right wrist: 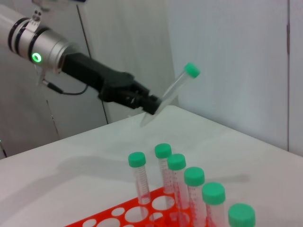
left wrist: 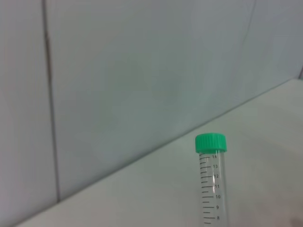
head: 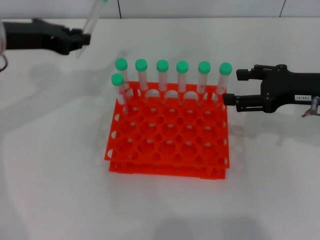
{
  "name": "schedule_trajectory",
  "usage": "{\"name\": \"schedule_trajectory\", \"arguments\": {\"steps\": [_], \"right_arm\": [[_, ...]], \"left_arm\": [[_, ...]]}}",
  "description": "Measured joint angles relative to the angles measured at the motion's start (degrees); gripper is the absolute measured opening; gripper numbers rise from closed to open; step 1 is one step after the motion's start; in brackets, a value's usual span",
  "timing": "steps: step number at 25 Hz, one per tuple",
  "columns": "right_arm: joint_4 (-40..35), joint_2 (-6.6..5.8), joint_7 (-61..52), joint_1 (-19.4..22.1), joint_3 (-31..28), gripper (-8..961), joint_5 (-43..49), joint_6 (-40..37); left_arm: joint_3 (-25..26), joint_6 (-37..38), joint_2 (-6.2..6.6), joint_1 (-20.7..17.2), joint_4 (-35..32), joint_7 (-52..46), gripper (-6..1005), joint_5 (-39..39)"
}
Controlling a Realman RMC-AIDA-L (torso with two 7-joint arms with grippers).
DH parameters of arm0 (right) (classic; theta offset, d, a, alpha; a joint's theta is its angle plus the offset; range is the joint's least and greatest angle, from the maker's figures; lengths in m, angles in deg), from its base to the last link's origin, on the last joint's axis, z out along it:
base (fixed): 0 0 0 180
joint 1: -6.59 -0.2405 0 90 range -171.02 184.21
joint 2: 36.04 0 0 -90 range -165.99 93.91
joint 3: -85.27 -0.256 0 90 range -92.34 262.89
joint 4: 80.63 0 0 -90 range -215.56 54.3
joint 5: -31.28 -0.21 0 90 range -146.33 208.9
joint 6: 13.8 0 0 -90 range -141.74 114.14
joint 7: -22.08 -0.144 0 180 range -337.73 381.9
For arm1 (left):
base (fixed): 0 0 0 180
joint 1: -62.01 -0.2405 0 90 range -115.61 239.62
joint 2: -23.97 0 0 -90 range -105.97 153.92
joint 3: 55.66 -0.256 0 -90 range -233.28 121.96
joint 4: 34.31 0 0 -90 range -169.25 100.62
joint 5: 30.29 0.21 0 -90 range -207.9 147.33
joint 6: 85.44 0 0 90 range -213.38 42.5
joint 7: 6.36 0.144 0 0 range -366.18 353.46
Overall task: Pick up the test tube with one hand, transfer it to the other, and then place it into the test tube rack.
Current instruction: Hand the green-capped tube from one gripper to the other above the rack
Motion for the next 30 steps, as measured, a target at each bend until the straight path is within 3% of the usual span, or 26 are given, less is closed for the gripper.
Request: {"name": "schedule_trajectory", "arguments": {"steps": [10,20,30], "right_arm": [[-0.20,-0.13,1.00,-0.45,-0.09,811,-0.24,0.11],[-0.45,-0.13,1.13,-0.46,-0.09,812,-0.25,0.21],[-0.51,0.04,1.15,-0.56,-0.09,812,-0.22,0.26]], "left_arm": [[-2.80,-2.70,-1.98,2.55,1.38,6.75,189,-7.85],[-5.27,-4.34,-2.34,2.17,8.34,19.23,189,-21.48],[-4.97,-4.40,-2.45,1.91,15.95,29.38,189,-27.58]]}}
